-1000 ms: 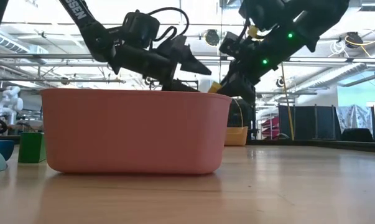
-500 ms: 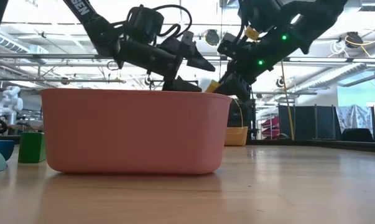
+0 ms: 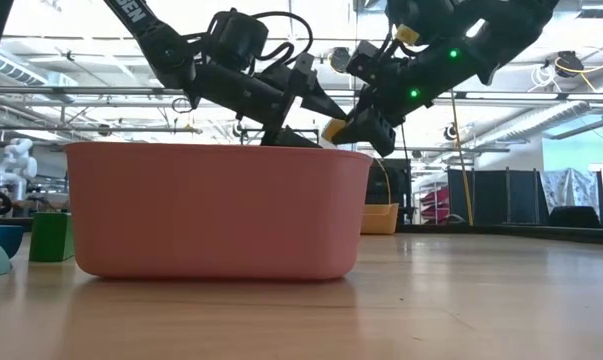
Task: Sort blocks by size
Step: Put the yellow square block into the blue bin, then put the blue square block into the blue bin
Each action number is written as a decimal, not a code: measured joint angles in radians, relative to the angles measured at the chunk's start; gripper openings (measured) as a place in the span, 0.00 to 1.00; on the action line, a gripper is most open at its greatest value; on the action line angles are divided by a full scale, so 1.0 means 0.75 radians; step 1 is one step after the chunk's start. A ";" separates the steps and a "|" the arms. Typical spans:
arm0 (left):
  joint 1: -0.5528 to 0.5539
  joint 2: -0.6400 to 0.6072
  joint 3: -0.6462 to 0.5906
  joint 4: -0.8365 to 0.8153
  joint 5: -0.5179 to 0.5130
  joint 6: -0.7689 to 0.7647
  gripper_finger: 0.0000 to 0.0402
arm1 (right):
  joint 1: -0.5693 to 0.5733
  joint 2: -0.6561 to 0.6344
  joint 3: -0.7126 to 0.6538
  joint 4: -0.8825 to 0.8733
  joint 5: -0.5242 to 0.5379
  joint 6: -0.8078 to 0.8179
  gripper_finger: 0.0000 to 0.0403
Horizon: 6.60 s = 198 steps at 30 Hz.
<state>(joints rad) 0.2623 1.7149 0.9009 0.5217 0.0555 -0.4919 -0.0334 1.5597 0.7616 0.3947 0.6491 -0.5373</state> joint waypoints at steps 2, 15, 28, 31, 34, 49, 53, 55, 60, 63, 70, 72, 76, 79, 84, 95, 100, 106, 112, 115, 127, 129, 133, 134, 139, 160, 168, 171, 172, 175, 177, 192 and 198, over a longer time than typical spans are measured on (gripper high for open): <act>0.000 0.000 0.000 0.000 0.000 0.000 0.96 | 0.000 0.000 0.000 0.000 -0.001 -0.008 0.28; 0.000 0.000 0.000 0.021 0.037 0.027 0.60 | 0.000 0.000 0.000 -0.001 -0.030 -0.008 0.28; 0.018 0.000 0.000 0.045 0.083 0.059 0.35 | 0.000 0.000 0.000 0.037 -0.013 0.051 0.41; 0.040 0.000 0.000 0.049 0.086 0.058 0.35 | 0.001 0.000 0.000 0.036 0.093 0.077 0.45; 0.078 -0.001 0.001 0.060 0.086 0.055 0.35 | 0.007 0.000 0.000 0.024 0.304 0.118 0.48; 0.411 0.001 -0.002 -0.287 0.085 0.165 0.35 | 0.007 -0.020 0.000 -0.662 0.307 0.894 0.48; 0.498 0.001 -0.002 -0.332 0.039 0.246 0.35 | 0.018 -0.020 0.000 -0.717 0.273 0.978 0.48; 0.539 0.001 -0.002 -0.363 -0.015 0.287 0.35 | 0.023 -0.020 0.000 -0.734 0.241 1.014 0.48; 0.626 0.000 -0.002 -0.466 -0.122 0.353 0.35 | 0.052 -0.020 0.000 -0.749 0.204 1.101 0.48; 0.647 0.000 -0.002 -0.492 -0.122 0.361 0.35 | 0.070 -0.020 0.000 -0.760 0.203 1.127 0.48; 0.654 0.000 -0.002 -0.497 -0.152 0.400 0.41 | 0.108 -0.020 0.000 -0.764 0.194 1.164 0.48; 0.654 0.000 -0.002 -0.497 -0.175 0.439 0.46 | 0.119 -0.020 0.000 -0.765 0.159 1.174 0.48; 0.654 0.000 -0.002 -0.496 -0.217 0.465 0.54 | 0.145 -0.020 0.000 -0.811 0.126 1.222 0.48; 0.654 0.000 -0.002 -0.497 -0.235 0.472 0.57 | 0.165 -0.020 0.000 -0.860 0.076 1.237 0.48; 0.643 0.000 -0.002 -0.486 -0.211 0.556 0.59 | 0.194 -0.020 0.000 -0.946 -0.129 1.258 0.48; 0.457 -0.025 0.001 -0.408 -0.072 0.640 0.60 | 0.275 -0.020 0.095 -1.170 -0.374 1.370 0.48; 0.337 -0.033 -0.001 -0.404 -0.069 0.667 0.60 | 0.360 -0.020 0.182 -1.310 -0.402 1.370 0.48; 0.185 -0.033 -0.001 -0.395 -0.070 0.665 0.60 | 0.477 -0.020 0.226 -1.369 -0.628 1.334 0.48; 0.033 -0.033 -0.001 -0.328 -0.067 0.666 0.60 | 0.590 -0.020 0.243 -1.367 -0.720 1.428 0.48; -0.024 -0.033 -0.001 -0.277 -0.067 0.684 0.60 | 0.642 -0.020 0.250 -1.370 -0.765 1.487 0.48; -0.123 -0.032 -0.001 -0.066 -0.068 0.917 0.60 | 0.873 -0.020 0.251 -1.458 -0.765 1.830 0.48; -0.126 -0.032 -0.001 -0.052 -0.069 0.922 0.60 | 0.903 -0.020 0.251 -1.445 -0.765 1.867 0.48; -0.126 -0.032 -0.001 -0.035 -0.069 0.922 0.60 | 0.955 -0.020 0.251 -1.443 -0.758 1.882 0.48; -0.125 -0.032 -0.001 -0.037 -0.069 0.922 0.60 | 0.965 -0.014 0.251 -1.444 -0.747 1.865 0.48; -0.125 -0.032 -0.001 -0.041 -0.075 0.920 0.60 | 1.001 0.051 0.251 -1.450 -0.684 1.773 0.48; -0.143 -0.032 -0.002 -0.274 -0.081 0.826 0.60 | 0.942 0.169 0.250 -1.431 -0.666 1.683 0.27; -0.146 -0.032 -0.002 -0.288 0.058 0.766 0.60 | 0.838 0.165 0.250 -1.437 -0.405 1.667 0.27; -0.167 -0.032 -0.002 -0.291 0.095 0.871 0.60 | 0.770 0.146 0.250 -1.436 -0.290 1.660 0.27; -0.178 -0.032 -0.002 -0.291 0.097 0.915 0.60 | 0.746 0.134 0.250 -1.436 -0.257 1.654 0.27; -0.212 -0.032 -0.002 -0.291 0.100 1.025 0.60 | 0.674 0.096 0.250 -1.396 -0.162 1.607 0.27; -0.237 -0.032 -0.002 -0.290 0.101 1.088 0.60 | 0.631 0.065 0.250 -1.363 -0.111 1.554 0.27; -0.327 -0.032 -0.002 -0.248 0.101 1.269 0.60 | 0.365 0.017 0.252 -0.884 -0.172 1.007 0.27; -0.327 -0.032 -0.002 -0.219 0.100 1.261 0.60 | 0.333 0.017 0.252 -0.755 -0.263 0.824 0.27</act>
<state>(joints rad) 0.0174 1.6913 0.8993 0.3571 0.1307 0.4541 0.2167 1.5726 0.9504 -0.1712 0.4520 0.0810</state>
